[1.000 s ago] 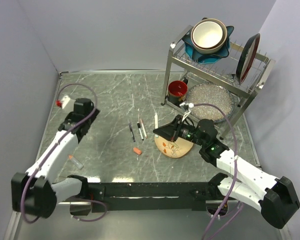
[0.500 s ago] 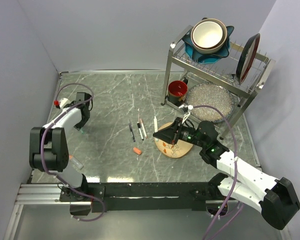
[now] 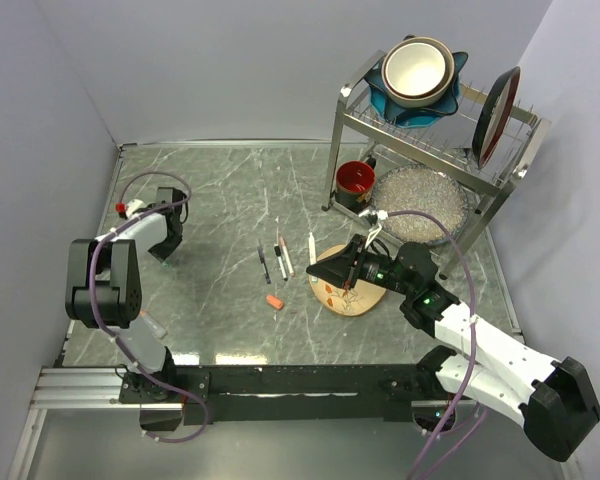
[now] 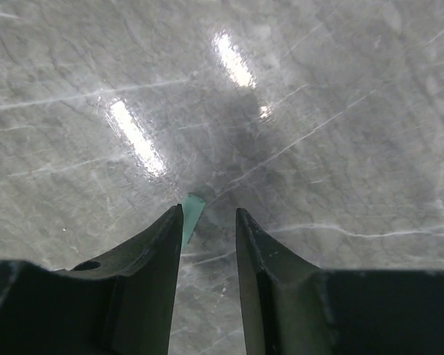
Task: Insert the pens into the pen caps
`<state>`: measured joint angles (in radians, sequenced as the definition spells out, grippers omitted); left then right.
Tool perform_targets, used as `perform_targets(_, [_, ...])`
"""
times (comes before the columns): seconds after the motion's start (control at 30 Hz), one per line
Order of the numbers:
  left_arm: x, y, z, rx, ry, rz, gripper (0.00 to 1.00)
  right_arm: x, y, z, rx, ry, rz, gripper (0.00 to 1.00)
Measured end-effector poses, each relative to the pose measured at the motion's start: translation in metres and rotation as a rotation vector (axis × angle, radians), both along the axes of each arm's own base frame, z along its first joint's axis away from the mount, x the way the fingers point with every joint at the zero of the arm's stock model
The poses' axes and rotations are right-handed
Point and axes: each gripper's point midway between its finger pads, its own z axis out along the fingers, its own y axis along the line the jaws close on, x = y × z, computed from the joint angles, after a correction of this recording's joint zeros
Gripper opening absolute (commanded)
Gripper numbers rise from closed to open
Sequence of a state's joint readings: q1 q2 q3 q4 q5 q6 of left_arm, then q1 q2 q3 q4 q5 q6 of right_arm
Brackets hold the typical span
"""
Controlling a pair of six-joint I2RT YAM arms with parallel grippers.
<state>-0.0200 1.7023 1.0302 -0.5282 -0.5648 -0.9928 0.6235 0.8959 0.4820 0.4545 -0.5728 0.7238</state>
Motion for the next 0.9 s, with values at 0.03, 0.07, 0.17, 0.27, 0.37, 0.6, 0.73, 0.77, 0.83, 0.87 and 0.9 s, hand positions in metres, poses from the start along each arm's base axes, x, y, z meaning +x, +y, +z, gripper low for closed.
perform_targets(0.03, [-0.001,0.000,-0.003,-0.002,0.008,-0.004,0.38,0.000,0.000,0.000,0.000,-0.001,0.000,0.00])
perform_targets(0.07, [-0.002,0.000,-0.006,-0.002,0.016,-0.004,0.38,0.000,0.000,0.000,0.001,-0.002,0.000,0.00])
perform_targets(0.17, [-0.006,0.000,-0.014,-0.001,0.042,-0.004,0.37,0.000,0.000,0.000,-0.002,-0.003,-0.002,0.00])
perform_targets(0.27, [-0.006,0.000,-0.017,0.002,0.047,-0.003,0.35,0.000,-0.001,-0.001,-0.006,-0.003,-0.004,0.00])
perform_targets(0.37, [-0.005,0.001,-0.017,0.003,0.043,-0.003,0.32,0.000,-0.001,-0.001,-0.008,-0.001,-0.005,0.00])
perform_targets(0.6, [-0.005,0.004,-0.018,0.003,0.044,-0.001,0.05,-0.001,-0.002,0.000,-0.006,-0.004,-0.005,0.00])
perform_targets(0.73, [-0.004,0.001,-0.018,-0.005,0.030,-0.029,0.01,-0.002,-0.003,0.001,-0.006,-0.005,-0.007,0.00])
perform_targets(0.77, [-0.005,0.000,-0.019,-0.010,0.022,-0.038,0.01,-0.003,-0.004,0.001,-0.008,-0.004,-0.009,0.00])
perform_targets(0.83, [-0.005,-0.001,-0.018,-0.027,-0.005,-0.050,0.01,-0.003,-0.005,0.001,-0.012,-0.005,-0.014,0.00])
perform_targets(0.87, [-0.006,-0.002,-0.018,-0.036,-0.015,-0.056,0.01,-0.003,-0.006,0.000,-0.014,-0.004,-0.016,0.00])
perform_targets(0.9, [-0.007,-0.004,-0.017,-0.049,-0.034,-0.064,0.01,-0.003,-0.006,0.000,-0.017,-0.004,-0.018,0.00])
